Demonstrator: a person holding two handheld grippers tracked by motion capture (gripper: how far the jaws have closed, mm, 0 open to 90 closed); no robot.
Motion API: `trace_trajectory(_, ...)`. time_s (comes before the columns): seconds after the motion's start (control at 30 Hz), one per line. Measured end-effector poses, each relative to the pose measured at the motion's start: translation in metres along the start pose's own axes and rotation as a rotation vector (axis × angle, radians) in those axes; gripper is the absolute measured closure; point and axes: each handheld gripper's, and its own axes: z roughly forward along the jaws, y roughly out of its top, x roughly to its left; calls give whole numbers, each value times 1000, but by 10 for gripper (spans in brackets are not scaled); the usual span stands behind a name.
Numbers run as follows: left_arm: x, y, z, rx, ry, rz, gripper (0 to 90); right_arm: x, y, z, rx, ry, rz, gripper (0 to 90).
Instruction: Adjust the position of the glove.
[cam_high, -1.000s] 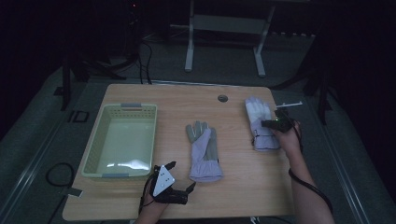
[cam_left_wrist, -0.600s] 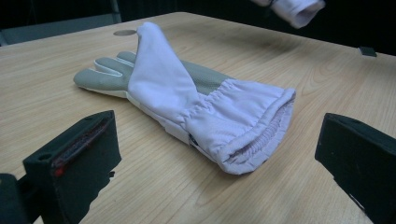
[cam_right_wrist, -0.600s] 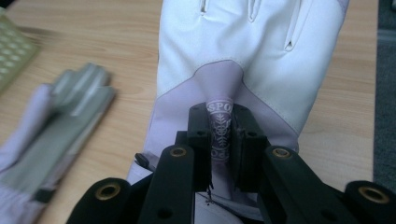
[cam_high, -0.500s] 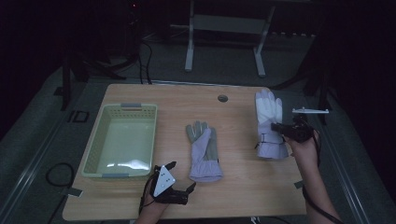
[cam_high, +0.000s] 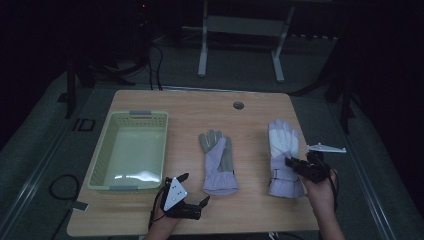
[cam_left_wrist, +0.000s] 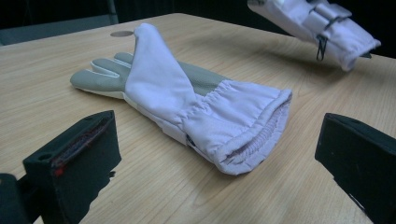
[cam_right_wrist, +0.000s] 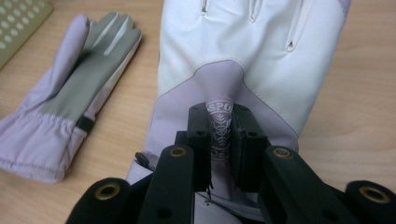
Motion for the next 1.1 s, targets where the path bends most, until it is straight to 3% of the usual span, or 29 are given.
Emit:
trace_trajectory(0.17, 0, 0, 0, 1, -2, 0, 1, 4, -6, 10, 20, -10, -7, 792)
trace_trajectory(0.27, 0, 0, 0, 0, -3, -1, 1, 2, -7, 25, 35, -37, -2, 789)
trace_trajectory(0.53, 1, 0, 0, 0, -4, -5, 1, -5, -7, 56, 90, -45, 22, 780)
trace_trajectory(0.77, 0, 0, 0, -4, -1, -3, 1, -6, -11, 66, 102, -45, 23, 718)
trace_trajectory(0.93, 0, 0, 0, -4, 2, -8, 1, -10, -4, 57, 77, -2, -28, 575)
trace_trajectory(1.0, 0, 0, 0, -5, 3, -9, 1, -13, 1, 49, 54, 26, -83, 511)
trace_trajectory(1.1, 0, 0, 0, -3, 3, -6, 1, -20, 5, 42, 59, 55, -149, 491)
